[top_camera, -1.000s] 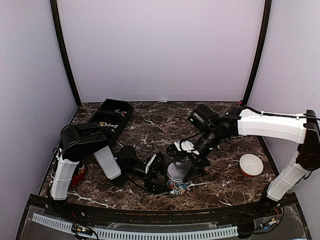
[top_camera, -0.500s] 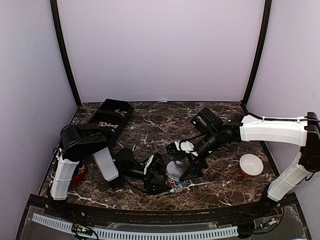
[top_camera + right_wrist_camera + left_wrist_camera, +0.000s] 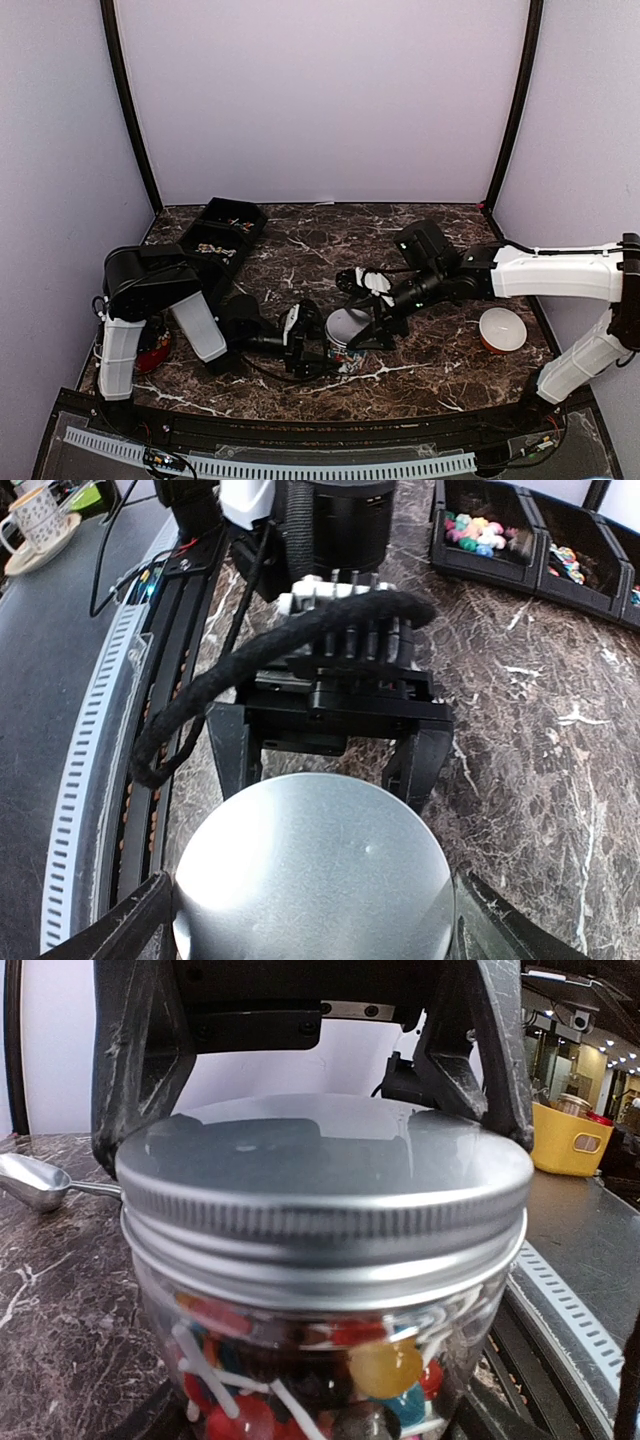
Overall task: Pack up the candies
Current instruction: Rotate the box lid from the packing box.
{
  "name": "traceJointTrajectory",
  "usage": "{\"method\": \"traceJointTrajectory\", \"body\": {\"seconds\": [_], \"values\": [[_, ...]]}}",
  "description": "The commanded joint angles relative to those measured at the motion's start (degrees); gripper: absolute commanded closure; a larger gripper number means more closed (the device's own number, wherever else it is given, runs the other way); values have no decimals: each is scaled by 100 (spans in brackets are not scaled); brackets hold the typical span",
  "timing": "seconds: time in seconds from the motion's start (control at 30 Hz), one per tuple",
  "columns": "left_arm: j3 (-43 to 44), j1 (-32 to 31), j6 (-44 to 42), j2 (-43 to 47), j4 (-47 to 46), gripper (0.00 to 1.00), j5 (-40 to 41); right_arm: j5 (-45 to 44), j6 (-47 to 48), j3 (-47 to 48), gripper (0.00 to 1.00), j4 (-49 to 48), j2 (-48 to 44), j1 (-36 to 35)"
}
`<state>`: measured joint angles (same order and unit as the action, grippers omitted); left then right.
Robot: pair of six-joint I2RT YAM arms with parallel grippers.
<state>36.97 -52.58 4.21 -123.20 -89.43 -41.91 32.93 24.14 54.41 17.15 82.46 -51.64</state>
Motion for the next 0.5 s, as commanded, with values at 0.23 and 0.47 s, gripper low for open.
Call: {"method": "traceJointTrajectory", "body": {"seconds": [0.23,0.47], "values": [[-110,73,-385,930,-399,28,1801,-530,-1526,-422,12,-1357,-19,-57],[-123,-38,-608,1192,-101,28,2559,-1149,-2023,-528,13,-1755,-15,-120]]}}
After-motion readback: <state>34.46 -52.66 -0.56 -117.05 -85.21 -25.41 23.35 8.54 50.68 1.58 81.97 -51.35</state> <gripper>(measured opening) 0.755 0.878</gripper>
